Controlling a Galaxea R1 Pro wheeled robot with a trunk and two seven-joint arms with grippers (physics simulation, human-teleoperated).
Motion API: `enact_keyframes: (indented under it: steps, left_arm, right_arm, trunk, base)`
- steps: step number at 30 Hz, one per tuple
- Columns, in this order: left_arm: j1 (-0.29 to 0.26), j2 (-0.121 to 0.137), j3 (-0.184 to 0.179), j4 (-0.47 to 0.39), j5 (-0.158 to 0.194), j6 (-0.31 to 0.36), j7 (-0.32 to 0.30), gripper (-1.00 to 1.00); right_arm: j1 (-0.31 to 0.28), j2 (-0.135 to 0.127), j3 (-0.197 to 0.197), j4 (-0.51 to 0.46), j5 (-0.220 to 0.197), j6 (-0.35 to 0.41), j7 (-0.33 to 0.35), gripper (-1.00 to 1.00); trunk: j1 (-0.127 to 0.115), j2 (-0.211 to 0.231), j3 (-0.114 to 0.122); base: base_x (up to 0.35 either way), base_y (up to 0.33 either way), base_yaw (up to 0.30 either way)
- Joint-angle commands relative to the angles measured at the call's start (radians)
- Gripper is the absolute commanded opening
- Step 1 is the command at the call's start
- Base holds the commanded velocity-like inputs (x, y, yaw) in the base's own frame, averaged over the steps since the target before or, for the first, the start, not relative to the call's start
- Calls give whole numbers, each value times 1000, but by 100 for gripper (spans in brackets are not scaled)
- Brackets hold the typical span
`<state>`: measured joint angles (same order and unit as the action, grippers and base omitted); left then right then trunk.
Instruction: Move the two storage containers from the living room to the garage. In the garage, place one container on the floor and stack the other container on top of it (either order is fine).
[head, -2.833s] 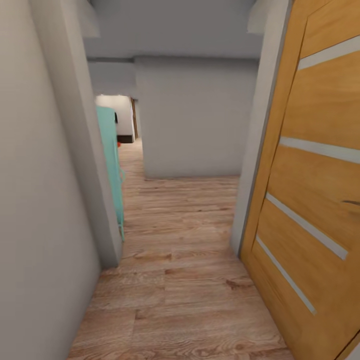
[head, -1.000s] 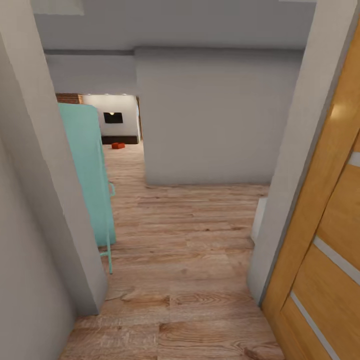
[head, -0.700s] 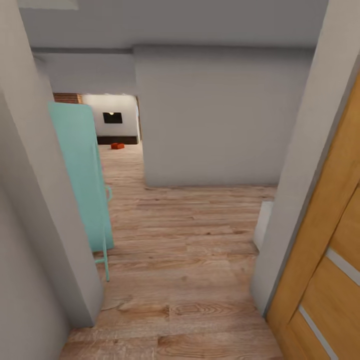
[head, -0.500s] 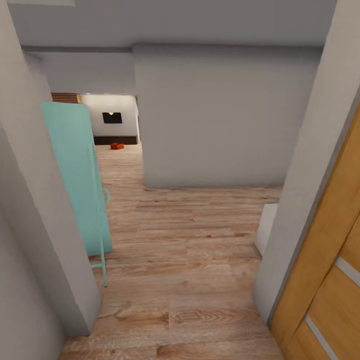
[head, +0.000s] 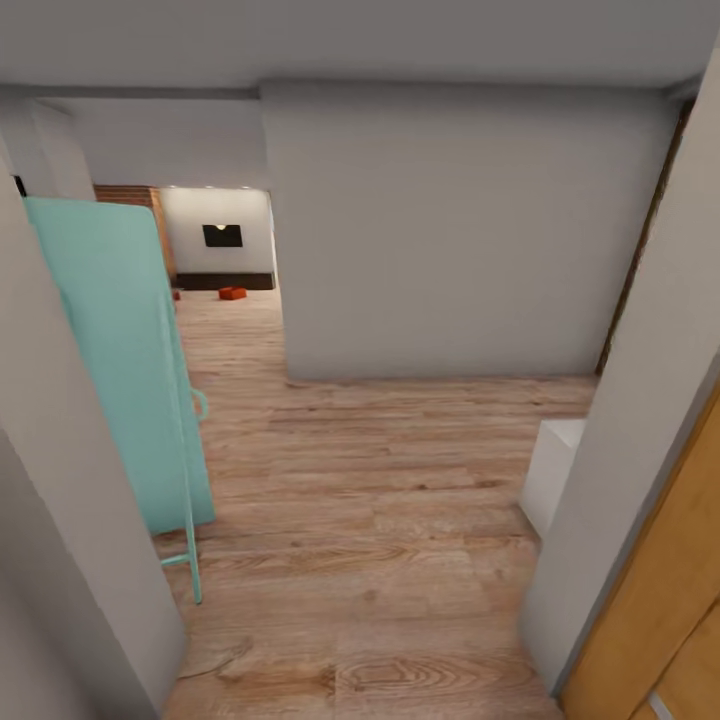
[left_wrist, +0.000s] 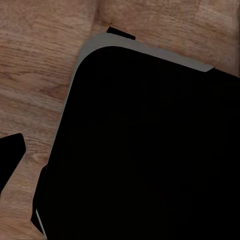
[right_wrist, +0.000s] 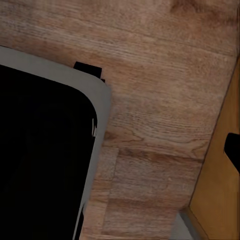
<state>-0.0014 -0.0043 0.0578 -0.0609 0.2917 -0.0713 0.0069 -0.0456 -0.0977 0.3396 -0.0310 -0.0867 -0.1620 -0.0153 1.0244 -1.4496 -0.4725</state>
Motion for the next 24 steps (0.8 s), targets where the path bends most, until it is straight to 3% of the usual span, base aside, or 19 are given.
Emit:
enact_keyframes:
  steps: [1,24]
  left_arm:
    - [0,0,5,0,1,-2,1,100]
    - [0,0,4,0,-3,7,1,100]
  right_arm:
    - [0,0,8,0,-10,-3,-2,100]
    - [0,0,8,0,-9,-4,-2,100]
  trunk:
    - [1,0,-1]
    - [1,0,-1]
  base:
    - [324,0,0]
    - [326,0,0]
